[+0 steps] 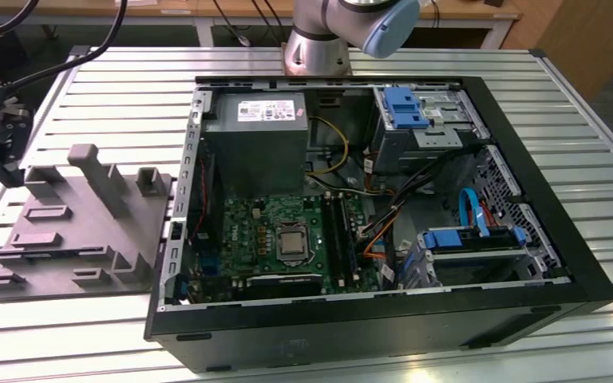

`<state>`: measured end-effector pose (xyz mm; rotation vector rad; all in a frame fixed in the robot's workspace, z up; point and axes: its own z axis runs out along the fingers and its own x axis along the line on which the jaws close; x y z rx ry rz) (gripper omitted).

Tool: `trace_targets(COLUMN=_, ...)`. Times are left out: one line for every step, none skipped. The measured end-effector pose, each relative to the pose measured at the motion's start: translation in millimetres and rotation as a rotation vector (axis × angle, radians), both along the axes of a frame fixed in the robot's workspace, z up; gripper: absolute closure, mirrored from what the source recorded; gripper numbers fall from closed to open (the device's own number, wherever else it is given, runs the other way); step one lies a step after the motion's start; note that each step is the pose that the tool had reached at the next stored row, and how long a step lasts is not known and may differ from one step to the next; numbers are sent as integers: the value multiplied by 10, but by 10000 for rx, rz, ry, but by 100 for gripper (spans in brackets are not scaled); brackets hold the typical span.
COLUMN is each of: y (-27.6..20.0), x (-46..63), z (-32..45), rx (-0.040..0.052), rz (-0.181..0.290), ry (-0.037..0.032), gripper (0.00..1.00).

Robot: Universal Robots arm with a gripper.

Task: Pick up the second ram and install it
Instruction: 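Pick up the second ram and move it above second insertion slot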

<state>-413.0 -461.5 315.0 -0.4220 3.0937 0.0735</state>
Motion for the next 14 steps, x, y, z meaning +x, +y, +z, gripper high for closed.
trace_targets(y=0, x=0, z=-3, rx=0, rz=180, ry=0, gripper=90)
trace_targets(y=0, x=0, z=-6, rx=0, rz=360, ry=0, gripper=90)
trace_targets(y=0, x=0, z=-9, rx=-1, rz=539, ry=0, gripper=90)
trace_targets(y=0, x=0, z=-12, rx=-1, rz=721, ry=0, gripper=90)
trace_targets(y=0, x=0, z=-15, rx=-1, rz=899, ry=0, gripper=90)
trace_targets(y=0, x=0, z=-19, rx=-1, rz=1091, ry=0, gripper=90)
trace_targets(y=0, x=0, z=-21, rx=0, rz=1271, ry=0, gripper=90)
trace_targets(y=0, x=0, z=-24, rx=-1, rz=1450, ry=0, gripper=90)
trace_targets(y=0, x=0, z=-28, rx=-1, rz=1630, ry=0, gripper=90)
trace_targets(y=0, x=0, z=-31, rx=0, rz=1809, ry=-1, gripper=90)
trace_targets(y=0, x=0, z=-34, rx=-1, rz=1990, ry=-1, gripper=90)
trace_targets(y=0, x=0, z=-37, rx=-1, rz=2185, ry=0, gripper=90)
trace_targets(y=0, x=0, z=-40, rx=-1, rz=2366, ry=0, gripper=90)
trace_targets(y=0, x=0, z=-43, rx=-1, rz=2545, ry=0, gripper=90)
